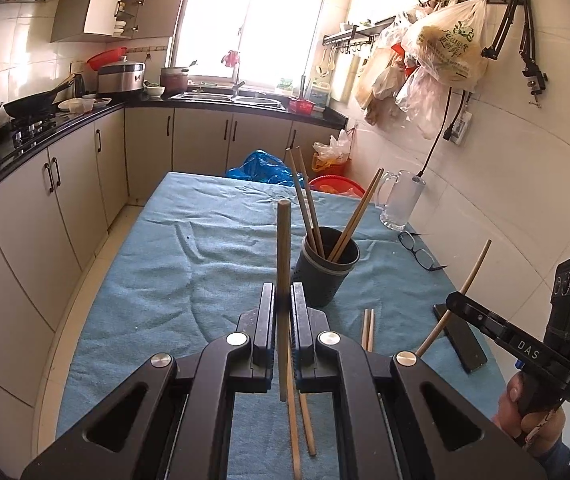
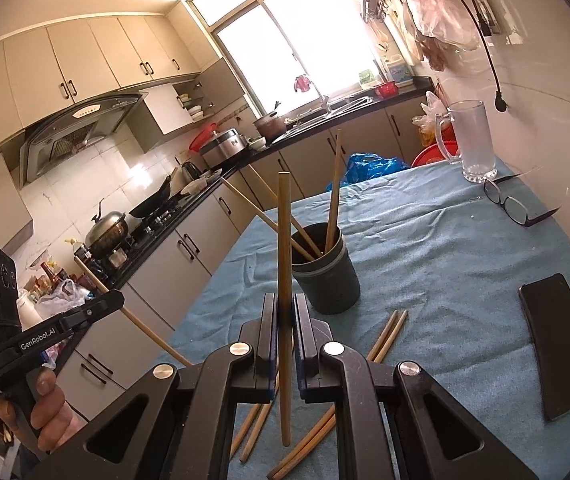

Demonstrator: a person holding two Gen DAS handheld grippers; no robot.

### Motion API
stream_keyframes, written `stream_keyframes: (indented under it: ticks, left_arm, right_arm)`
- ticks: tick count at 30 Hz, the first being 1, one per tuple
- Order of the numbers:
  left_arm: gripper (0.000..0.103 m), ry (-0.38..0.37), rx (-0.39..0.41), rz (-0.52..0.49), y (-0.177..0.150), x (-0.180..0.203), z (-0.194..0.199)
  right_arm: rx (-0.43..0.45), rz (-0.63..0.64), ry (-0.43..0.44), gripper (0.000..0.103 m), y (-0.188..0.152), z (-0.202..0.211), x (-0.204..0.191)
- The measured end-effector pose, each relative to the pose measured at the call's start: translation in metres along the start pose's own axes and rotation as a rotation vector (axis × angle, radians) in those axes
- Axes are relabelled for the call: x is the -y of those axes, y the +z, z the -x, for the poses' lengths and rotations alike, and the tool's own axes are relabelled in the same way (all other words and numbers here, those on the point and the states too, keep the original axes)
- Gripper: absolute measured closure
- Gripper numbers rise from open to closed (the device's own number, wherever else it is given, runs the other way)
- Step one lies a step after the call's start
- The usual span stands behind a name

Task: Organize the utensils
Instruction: 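Lift both held chopsticks upright and carry them toward the black holder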

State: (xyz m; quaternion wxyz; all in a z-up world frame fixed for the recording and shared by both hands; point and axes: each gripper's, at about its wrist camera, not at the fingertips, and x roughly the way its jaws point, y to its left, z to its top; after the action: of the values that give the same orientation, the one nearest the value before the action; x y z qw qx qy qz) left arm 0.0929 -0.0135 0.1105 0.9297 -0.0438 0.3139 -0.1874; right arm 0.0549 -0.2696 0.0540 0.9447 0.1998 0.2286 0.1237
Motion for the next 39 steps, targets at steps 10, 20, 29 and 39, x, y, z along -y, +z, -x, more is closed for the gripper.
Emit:
stream_keyframes:
  ticks: [10,20,29,39]
  left_arm:
    - [0.097,0.005,-0.005,-0.010,0.002,0.002,-0.002]
    - [0.097,0.021,-0.010,-0.027,0.000,0.009,-0.010]
    - [0.097,0.019,-0.013,-0.034,0.000,0.013,-0.013]
    - [0.097,0.011,-0.016,-0.041,0.001,0.015,-0.017]
  right_arm:
    - [-0.004,-0.003,0.003,0.095,-0.001,0.000,0.001]
    - [-0.006,-0.009,0.001,0.095,-0.002,0.001,0.002]
    - [-0.006,-0.007,0.003,0.095,-0.002,0.002,0.003]
    - [-0.006,0.005,0.011,0.095,0.008,0.002,-0.005]
